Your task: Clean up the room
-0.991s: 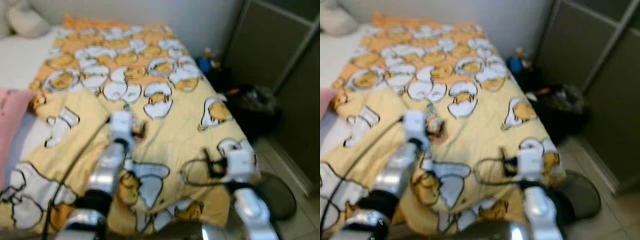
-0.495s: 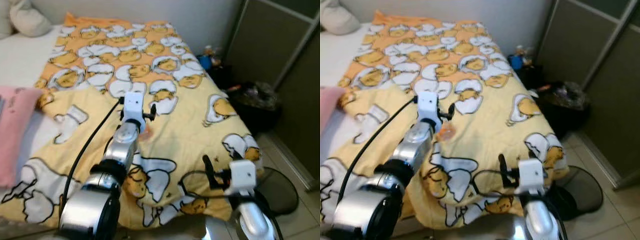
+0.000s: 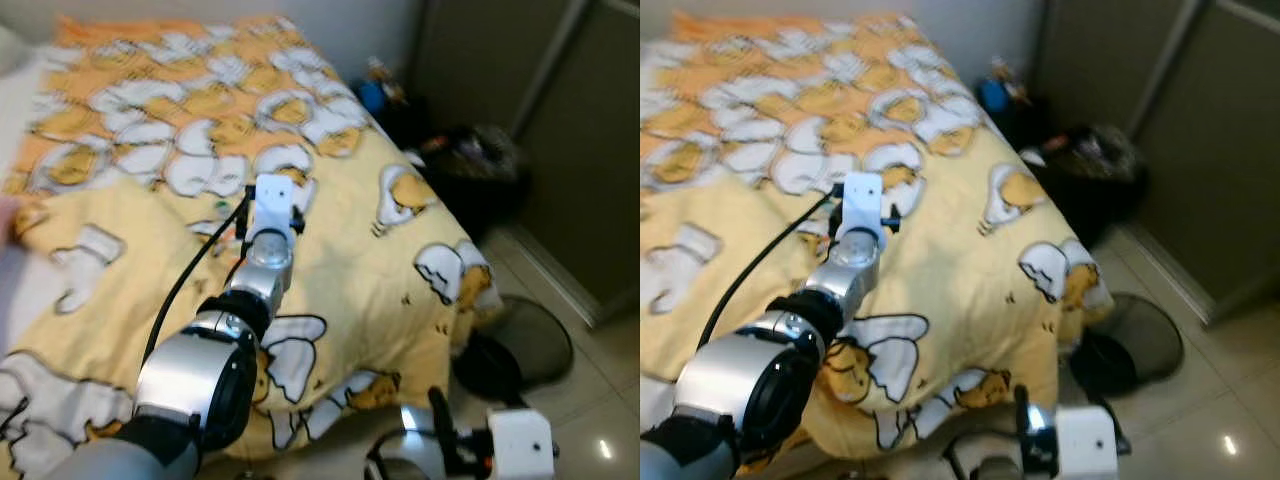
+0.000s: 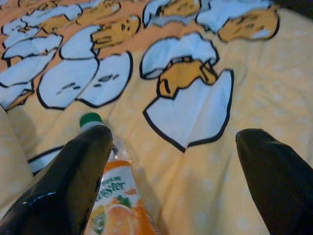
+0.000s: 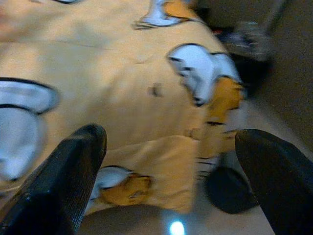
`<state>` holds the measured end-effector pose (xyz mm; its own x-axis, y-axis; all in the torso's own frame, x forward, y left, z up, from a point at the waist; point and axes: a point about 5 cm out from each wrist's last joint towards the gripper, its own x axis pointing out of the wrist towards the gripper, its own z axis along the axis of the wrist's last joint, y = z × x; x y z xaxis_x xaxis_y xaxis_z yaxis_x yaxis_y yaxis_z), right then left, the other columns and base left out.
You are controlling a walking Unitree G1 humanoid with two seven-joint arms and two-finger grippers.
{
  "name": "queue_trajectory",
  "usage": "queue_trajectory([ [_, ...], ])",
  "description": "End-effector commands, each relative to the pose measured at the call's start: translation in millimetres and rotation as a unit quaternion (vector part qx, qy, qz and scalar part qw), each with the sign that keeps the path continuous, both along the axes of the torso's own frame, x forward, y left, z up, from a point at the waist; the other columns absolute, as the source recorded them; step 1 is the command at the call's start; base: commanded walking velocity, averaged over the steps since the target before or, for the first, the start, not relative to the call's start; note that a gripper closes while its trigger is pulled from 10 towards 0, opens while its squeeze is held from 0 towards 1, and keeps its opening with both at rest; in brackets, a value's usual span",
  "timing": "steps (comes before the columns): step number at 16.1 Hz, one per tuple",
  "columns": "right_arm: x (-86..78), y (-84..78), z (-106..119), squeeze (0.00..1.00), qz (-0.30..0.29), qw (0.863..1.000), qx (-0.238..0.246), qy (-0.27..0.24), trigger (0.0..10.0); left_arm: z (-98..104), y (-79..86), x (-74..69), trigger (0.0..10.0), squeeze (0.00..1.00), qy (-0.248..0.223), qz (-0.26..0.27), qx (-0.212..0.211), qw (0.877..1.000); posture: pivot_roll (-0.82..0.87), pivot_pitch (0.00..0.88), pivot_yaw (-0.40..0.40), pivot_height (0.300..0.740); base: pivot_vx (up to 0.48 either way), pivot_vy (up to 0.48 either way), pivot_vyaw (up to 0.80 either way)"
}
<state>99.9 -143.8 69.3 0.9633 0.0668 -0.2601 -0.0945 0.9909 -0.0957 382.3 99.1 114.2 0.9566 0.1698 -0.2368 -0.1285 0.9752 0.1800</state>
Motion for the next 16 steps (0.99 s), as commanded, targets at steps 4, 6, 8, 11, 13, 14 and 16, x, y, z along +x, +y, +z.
queue_trajectory([
  [4, -10.3, 25.8, 27.6, 0.00, 0.130, 0.991, 0.008, -0.008, 10.0, 17.6, 27.4, 5.4, 10.0, 0.00, -0.061, 0.102, 0.010, 0.993, -0.45, 0.199, 0.009, 0.740, 0.000, 0.000, 0.00],
  [6, -11.5, 30.3, 32.8, 0.00, 0.185, 0.983, -0.005, -0.004, 10.0, 12.2, 37.2, 2.7, 10.0, 0.00, -0.048, 0.138, -0.001, 0.989, -0.45, 0.211, -0.003, 0.740, 0.000, 0.000, 0.00],
  [8, -5.9, 33.1, 39.9, 0.00, 0.233, 0.973, -0.008, -0.005, 10.0, 4.1, 48.7, -1.2, 10.0, 0.00, -0.031, 0.172, -0.021, 0.984, -0.45, 0.226, -0.024, 0.740, 0.000, 0.000, 0.00],
  [11, -4.8, 24.0, 45.0, 0.00, 0.230, 0.973, -0.016, 0.008, 10.0, -8.1, 52.6, -4.5, 10.0, 0.00, 0.016, 0.171, -0.062, 0.983, -0.45, 0.248, -0.049, 0.740, 0.000, 0.000, 0.00],
  [13, -8.0, 24.9, 47.6, 0.00, 0.233, 0.972, -0.014, 0.015, 10.0, -9.9, 49.6, -4.3, 10.0, 0.00, 0.023, 0.148, -0.059, 0.987, -0.47, 0.264, -0.057, 0.740, 0.000, 0.000, 0.00],
  [14, -10.1, 25.7, 48.9, 0.00, 0.235, 0.972, -0.012, 0.020, 10.0, -7.1, 42.8, -1.9, 10.0, 0.00, 0.017, 0.125, -0.082, 0.989, -0.48, 0.276, -0.065, 0.740, 0.000, 0.000, 0.00],
  [16, -16.0, 26.9, 49.1, 0.00, 0.236, 0.971, -0.007, 0.035, 10.0, -13.7, 33.0, -3.7, 10.0, 0.00, 0.045, 0.093, -0.092, 0.990, -0.48, 0.289, -0.068, 0.740, 0.000, 0.000, 0.00],
])
